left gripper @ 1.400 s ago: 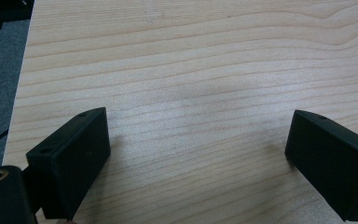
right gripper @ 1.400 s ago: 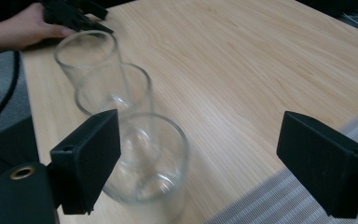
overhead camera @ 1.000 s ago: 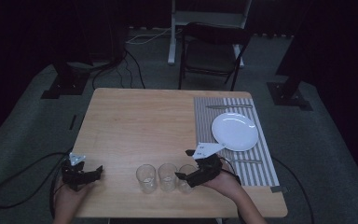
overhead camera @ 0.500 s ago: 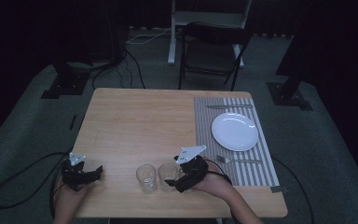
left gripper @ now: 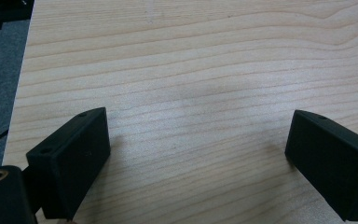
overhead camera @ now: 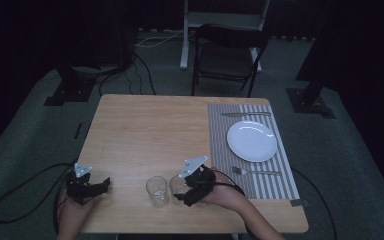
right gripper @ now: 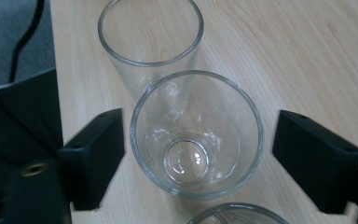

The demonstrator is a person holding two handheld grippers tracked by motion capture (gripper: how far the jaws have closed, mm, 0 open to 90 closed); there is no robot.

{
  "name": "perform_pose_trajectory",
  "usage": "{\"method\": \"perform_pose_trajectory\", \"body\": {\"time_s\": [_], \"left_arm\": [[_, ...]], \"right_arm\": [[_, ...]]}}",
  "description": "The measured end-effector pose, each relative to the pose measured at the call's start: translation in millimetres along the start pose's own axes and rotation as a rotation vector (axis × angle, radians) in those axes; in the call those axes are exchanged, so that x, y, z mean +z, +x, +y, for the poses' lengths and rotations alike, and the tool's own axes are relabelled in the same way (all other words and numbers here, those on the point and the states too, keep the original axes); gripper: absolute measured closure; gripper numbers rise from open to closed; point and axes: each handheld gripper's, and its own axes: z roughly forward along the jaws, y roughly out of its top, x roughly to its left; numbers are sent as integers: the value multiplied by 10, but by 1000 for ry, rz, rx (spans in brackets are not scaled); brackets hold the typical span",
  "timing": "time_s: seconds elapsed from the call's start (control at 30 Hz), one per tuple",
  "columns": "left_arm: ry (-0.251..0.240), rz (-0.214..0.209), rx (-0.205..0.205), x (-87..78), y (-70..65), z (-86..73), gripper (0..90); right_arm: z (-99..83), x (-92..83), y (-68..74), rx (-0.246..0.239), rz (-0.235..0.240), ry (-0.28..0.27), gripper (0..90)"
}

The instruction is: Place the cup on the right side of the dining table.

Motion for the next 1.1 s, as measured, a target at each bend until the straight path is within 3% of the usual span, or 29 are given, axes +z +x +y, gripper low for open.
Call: {"method": "perform_pose_trajectory", "body": {"time_s": [0.17,0.23,0.53,0.63,0.97,1.1], "left_arm": [[-1,0,0,0,0,0,69],[0,0,0,0,0,0,69],[0,0,0,0,0,0,69],[0,0,0,0,0,0,69],[0,0,-1,0,0,0,70],[0,0,-1,0,0,0,69]], "right_arm": [[52,41,42,-38,-20,27,193],[60,66,52,-49,-22,39,240],[77,96,65,-62,-31,69,276],[97,86,51,-50,-12,73,280],[103,70,-33,-12,-24,67,281],[99,53,-75,14,-79,35,282]]}}
